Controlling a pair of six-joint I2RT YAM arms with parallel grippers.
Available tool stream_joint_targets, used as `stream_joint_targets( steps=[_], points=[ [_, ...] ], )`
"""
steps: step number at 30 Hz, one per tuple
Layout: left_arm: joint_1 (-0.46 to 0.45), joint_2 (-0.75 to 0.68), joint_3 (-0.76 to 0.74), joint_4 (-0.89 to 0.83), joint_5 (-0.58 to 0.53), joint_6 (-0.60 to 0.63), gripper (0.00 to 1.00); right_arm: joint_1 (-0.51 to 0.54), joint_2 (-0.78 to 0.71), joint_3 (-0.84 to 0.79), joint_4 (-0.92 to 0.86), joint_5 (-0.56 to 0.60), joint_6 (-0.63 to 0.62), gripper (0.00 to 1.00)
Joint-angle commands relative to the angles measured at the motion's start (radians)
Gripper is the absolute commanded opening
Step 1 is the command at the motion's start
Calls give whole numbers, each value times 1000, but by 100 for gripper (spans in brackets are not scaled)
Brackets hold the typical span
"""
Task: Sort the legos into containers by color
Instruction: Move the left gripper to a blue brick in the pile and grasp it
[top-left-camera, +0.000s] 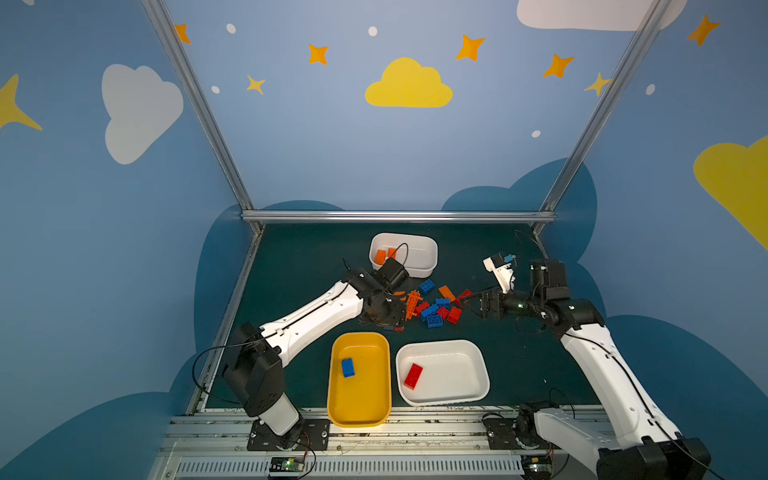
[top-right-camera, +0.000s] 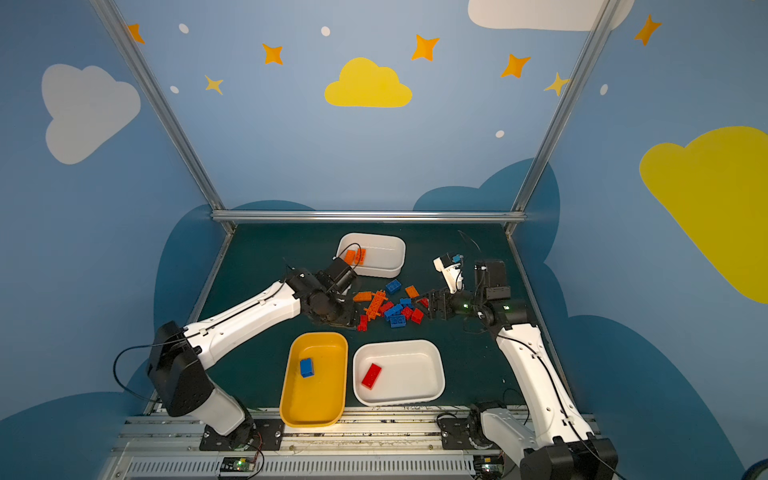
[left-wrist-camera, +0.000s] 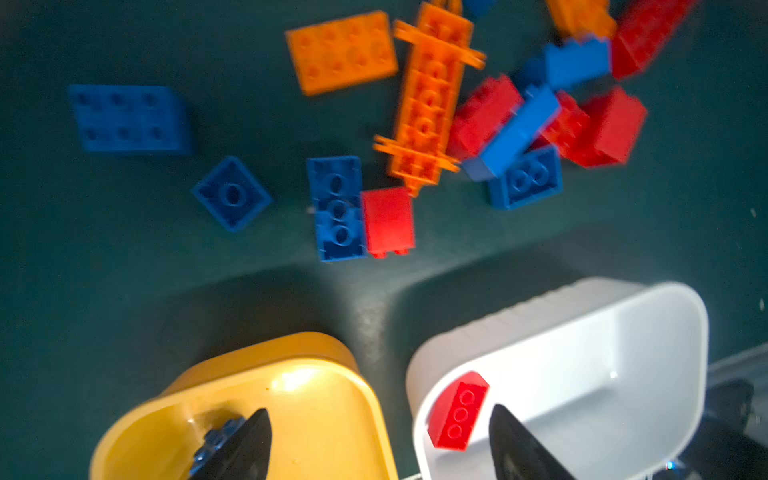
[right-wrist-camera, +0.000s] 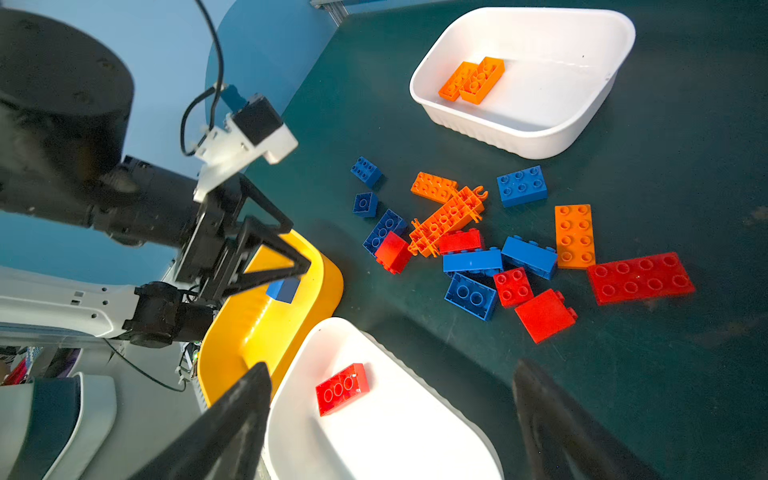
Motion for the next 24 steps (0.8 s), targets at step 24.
stream_joint_targets(
  steps=[24],
  points=[
    [212,355,45,202,-261,-838,78,23,56,-5,94,-73,26,89]
  ],
)
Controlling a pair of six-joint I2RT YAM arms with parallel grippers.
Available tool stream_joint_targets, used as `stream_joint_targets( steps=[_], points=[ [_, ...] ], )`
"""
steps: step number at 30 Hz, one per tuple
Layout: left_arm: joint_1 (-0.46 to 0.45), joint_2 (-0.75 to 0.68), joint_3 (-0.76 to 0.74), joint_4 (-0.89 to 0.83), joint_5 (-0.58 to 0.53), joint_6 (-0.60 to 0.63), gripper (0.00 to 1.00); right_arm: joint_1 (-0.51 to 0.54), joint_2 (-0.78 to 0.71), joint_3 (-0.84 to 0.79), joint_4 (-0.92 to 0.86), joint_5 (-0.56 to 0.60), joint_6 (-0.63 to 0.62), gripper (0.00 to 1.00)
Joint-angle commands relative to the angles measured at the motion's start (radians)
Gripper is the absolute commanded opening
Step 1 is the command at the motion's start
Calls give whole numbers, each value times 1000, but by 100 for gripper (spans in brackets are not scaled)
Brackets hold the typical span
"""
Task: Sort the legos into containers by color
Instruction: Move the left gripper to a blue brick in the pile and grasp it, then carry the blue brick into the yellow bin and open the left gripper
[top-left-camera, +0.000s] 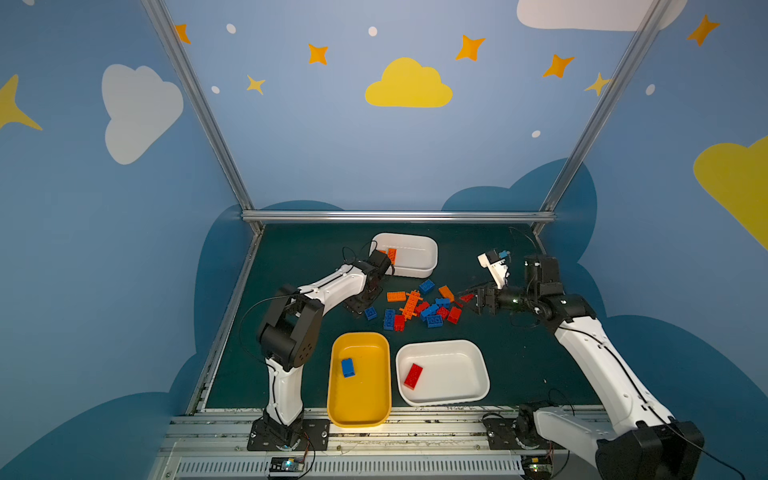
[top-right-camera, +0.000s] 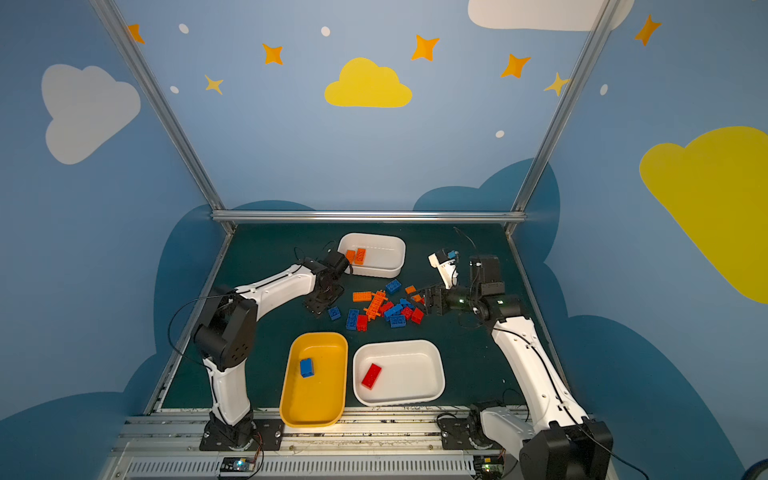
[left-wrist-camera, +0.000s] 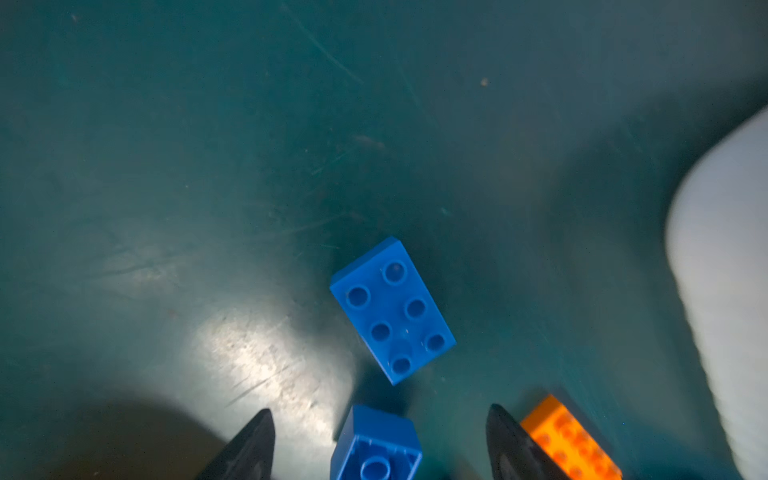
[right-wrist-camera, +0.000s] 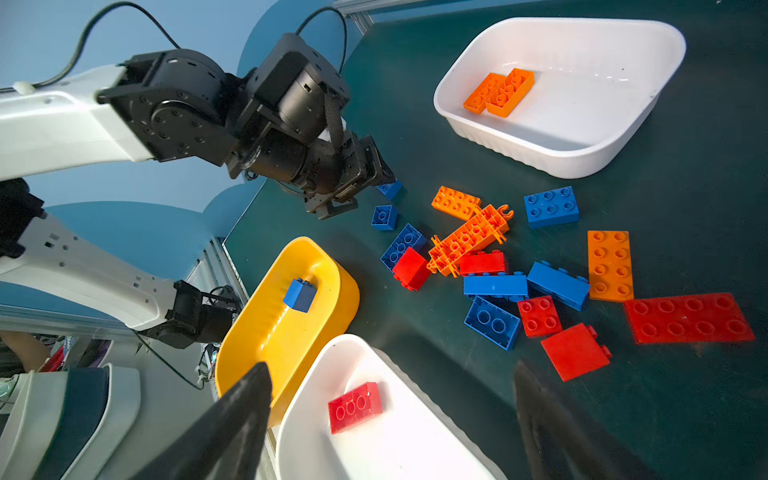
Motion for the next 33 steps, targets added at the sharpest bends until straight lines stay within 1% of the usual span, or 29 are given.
stream_joint_targets(
  steps=[1,5,9,12,14,18,21,24,26,29,33],
  points=[
    [17,27,14,36,-33,-50,77,1,1,-5,8,-15,-1,89],
    [27,71,38,28,-26,-51,73,2,5,-6,7,-18,0,89],
    [33,105,51,-5,-29,-71,67,0,5,-10,7,-23,-5,89],
    [37,126,60,0,-28,-66,64,-3,4,-11,11,-23,2,89],
    [38,143,76,-2,-22,-51,61,-3,4,-13,15,-30,9,89],
    [39,168,115,-56,-21,-43,45,-4,-11,-20,10,-28,7,89],
    [40,161,102,-45,-21,-26,34,-6,-25,-32,10,-28,9,89],
    [42,146,110,-54,-30,21,25,-8,-38,-45,12,-27,14,89],
    [42,127,111,-64,-35,46,21,-7,-44,-49,14,-27,14,89],
    [42,79,104,-62,-31,104,21,-9,-49,-54,22,-27,20,89],
    [25,7,111,-78,6,266,21,-9,-45,-56,41,-32,29,89]
  ],
)
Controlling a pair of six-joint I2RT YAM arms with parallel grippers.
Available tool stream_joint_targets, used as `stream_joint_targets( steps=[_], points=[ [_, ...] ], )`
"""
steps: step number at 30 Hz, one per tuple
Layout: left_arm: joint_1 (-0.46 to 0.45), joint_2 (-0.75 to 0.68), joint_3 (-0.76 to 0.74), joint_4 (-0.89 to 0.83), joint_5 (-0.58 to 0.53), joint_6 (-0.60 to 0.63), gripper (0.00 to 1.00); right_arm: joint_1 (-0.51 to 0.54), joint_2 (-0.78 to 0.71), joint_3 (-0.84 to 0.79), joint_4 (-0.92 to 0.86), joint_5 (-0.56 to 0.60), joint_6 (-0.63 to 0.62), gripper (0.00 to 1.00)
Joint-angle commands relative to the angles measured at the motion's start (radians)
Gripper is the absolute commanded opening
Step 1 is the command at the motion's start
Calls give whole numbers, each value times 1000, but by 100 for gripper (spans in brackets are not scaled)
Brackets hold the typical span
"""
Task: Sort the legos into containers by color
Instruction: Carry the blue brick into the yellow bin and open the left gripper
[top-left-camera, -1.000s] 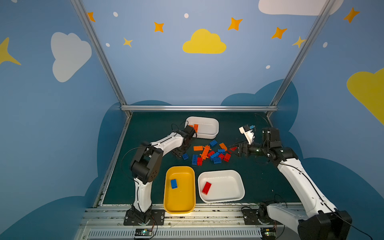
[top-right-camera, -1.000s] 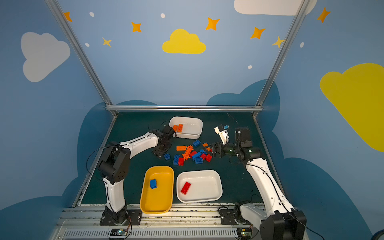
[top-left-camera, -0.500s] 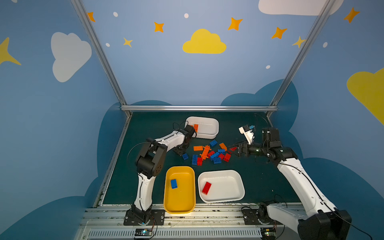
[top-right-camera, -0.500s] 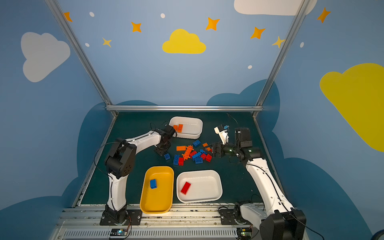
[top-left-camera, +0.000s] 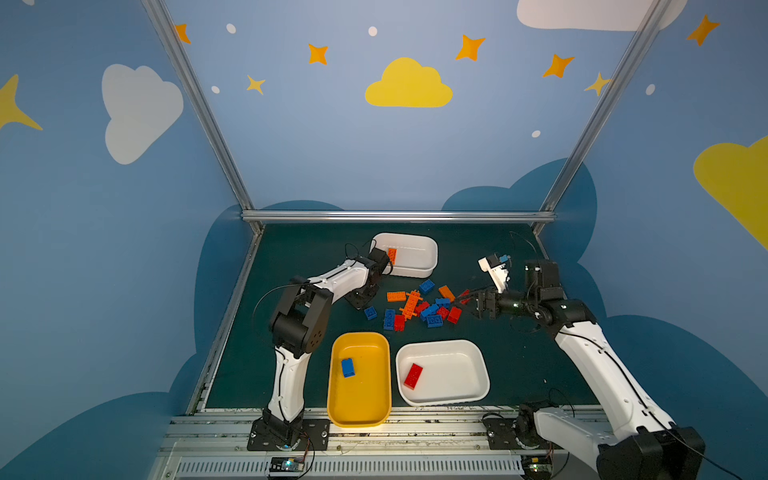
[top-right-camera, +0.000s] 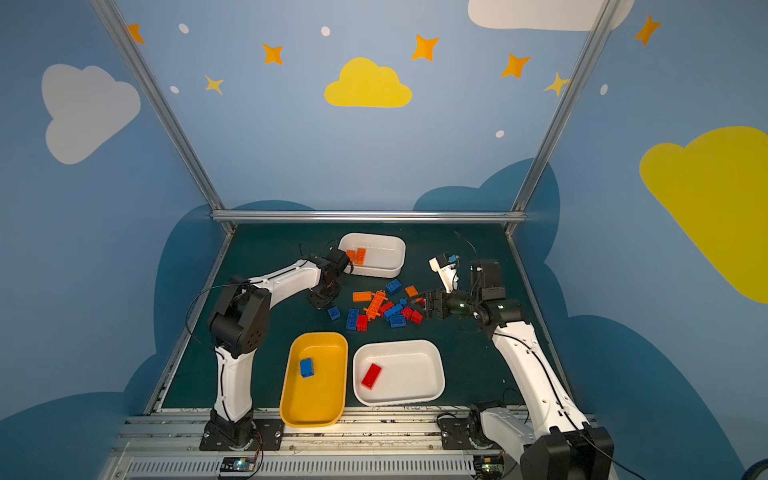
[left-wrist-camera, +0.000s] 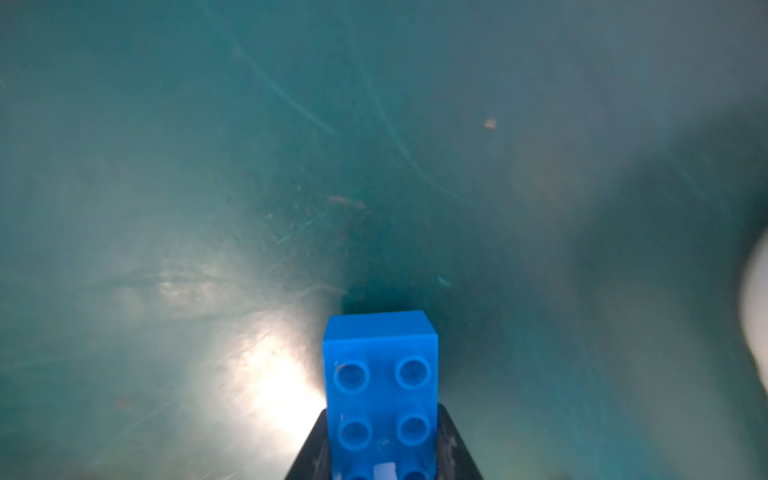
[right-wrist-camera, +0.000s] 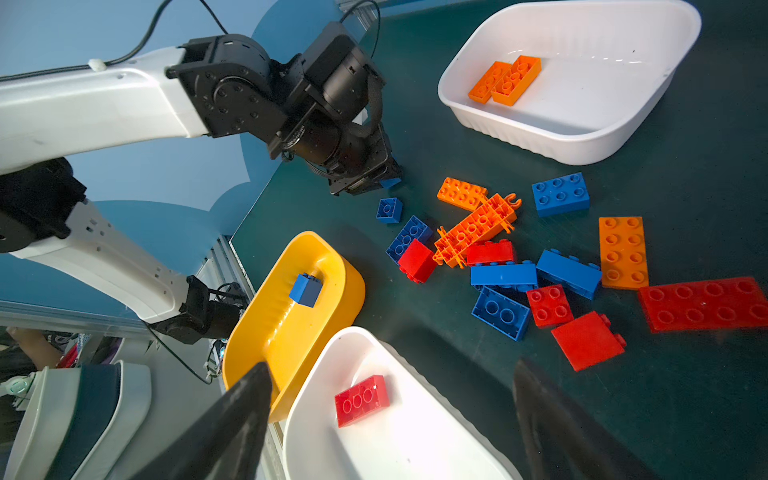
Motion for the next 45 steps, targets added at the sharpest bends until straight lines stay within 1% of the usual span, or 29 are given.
stream_joint_targets(
  steps=[1,3,6,9,12,14,16,20,23,25,26,28,33,38,39,40,42,45],
  points=[
    [-15,-107,8,-44,37,185,21,-3,-12,-10,33,-15,12,89],
    [-34,-156,-10,-39,92,283,21,-4,-8,-10,41,-19,14,89],
    [-73,-247,-62,-59,172,380,21,-2,2,-9,54,-24,15,89],
    [-134,-355,-128,-86,219,455,21,-2,16,-4,69,-34,22,89],
    [-205,-451,-188,-139,262,486,20,-4,27,4,76,-36,23,89],
    [-259,-506,-219,-186,267,501,20,-1,33,12,70,-34,15,89],
    [-300,-555,-256,-233,275,482,21,-2,38,19,65,-34,12,89],
    [-360,-664,-369,-201,314,441,20,0,40,25,61,-33,10,89],
    [-369,-702,-461,-189,318,416,20,2,41,28,50,-34,6,89],
    [-365,-708,-520,-174,283,397,20,1,39,27,47,-34,6,89],
    [-356,-707,-553,-150,270,378,20,5,37,26,47,-33,9,89],
    [-338,-701,-592,-76,275,393,20,11,35,25,48,-34,13,89],
    [-309,-641,-632,29,239,366,21,31,33,39,32,-26,13,89],
    [-305,-592,-651,21,156,342,23,38,29,46,9,-19,1,89],
    [-306,-590,-654,18,142,334,25,39,27,47,7,-17,-1,89],
    [-304,-594,-660,27,142,332,30,40,26,47,7,-17,-1,89],
    [-303,-604,-664,45,150,332,34,40,26,47,7,-17,-1,89],
    [-300,-620,-631,-7,140,333,48,40,29,50,7,-17,-6,89]
  ],
)
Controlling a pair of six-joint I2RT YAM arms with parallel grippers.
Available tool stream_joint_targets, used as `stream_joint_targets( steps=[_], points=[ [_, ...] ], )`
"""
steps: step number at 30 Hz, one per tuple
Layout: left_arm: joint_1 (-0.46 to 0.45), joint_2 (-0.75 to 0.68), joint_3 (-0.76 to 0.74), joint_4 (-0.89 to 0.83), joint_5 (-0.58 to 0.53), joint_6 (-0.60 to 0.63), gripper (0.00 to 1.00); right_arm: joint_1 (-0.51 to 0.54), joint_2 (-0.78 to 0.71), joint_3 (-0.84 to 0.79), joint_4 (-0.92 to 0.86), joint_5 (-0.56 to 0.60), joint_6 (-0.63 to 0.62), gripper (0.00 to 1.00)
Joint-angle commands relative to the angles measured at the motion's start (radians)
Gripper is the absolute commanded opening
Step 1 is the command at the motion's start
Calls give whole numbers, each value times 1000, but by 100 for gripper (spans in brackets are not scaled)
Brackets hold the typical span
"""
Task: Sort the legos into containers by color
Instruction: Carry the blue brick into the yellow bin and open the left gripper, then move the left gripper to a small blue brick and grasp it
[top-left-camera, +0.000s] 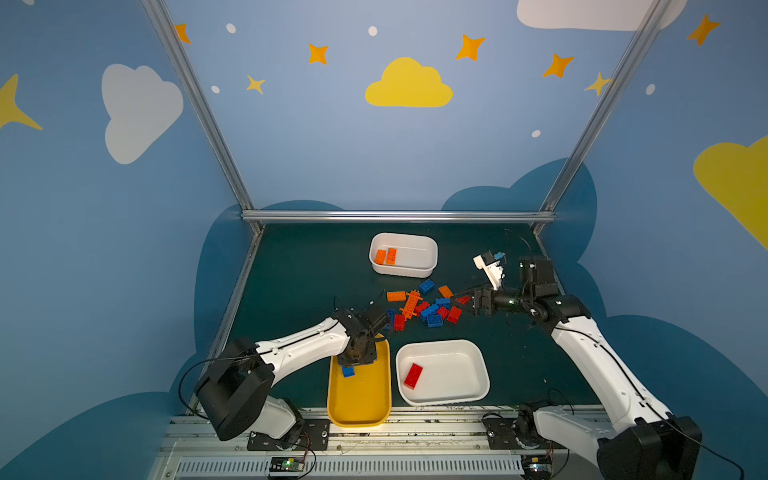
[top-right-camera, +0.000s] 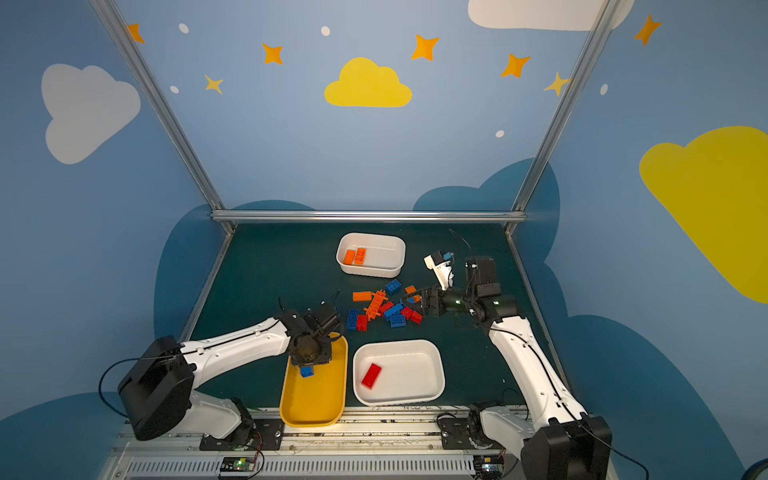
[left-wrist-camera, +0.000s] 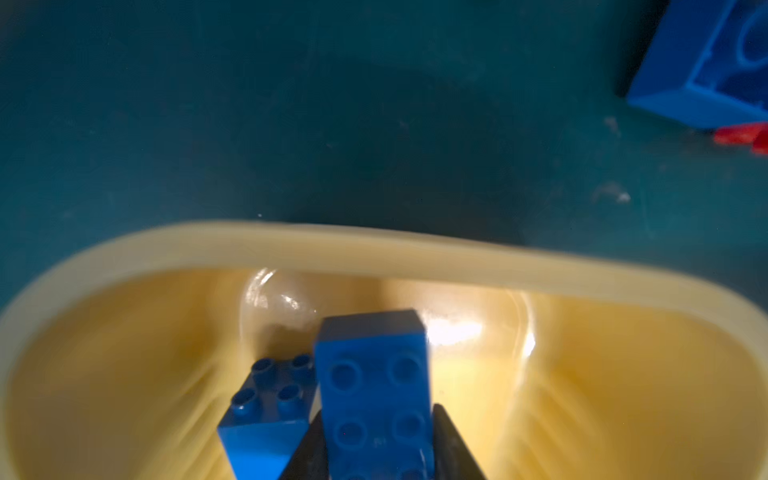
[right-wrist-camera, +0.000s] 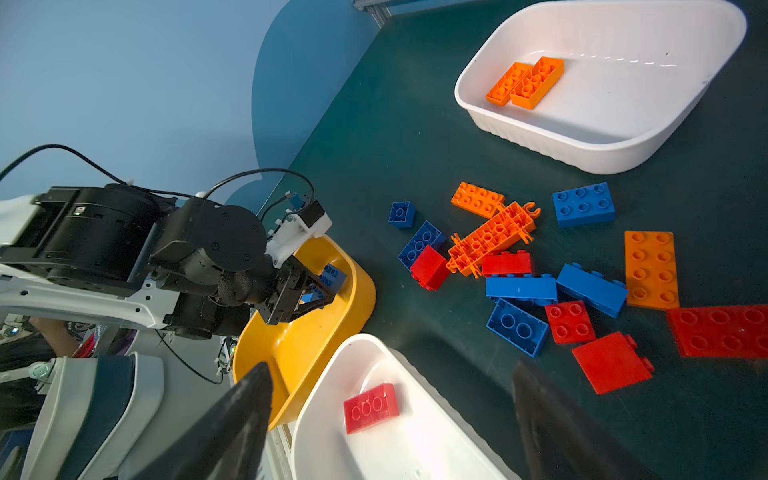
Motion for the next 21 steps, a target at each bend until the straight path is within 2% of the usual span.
stream_joint_targets(
  steps=[1,6,12,17,21],
  points=[
    [7,-35,46,-61,-37,-7,50,3,-6,29,-18,-4,-19,89],
    [11,-74,127,-163,-33,18,60,2,-1,28,-5,-8,-18,89],
    [51,-33,284,-159,-86,174,72,1,18,31,10,-18,-20,89],
    [156,93,402,-123,-45,287,77,0,31,34,31,-22,-19,89],
    [199,217,486,-118,-11,268,78,1,45,35,46,-25,-16,89]
  ],
)
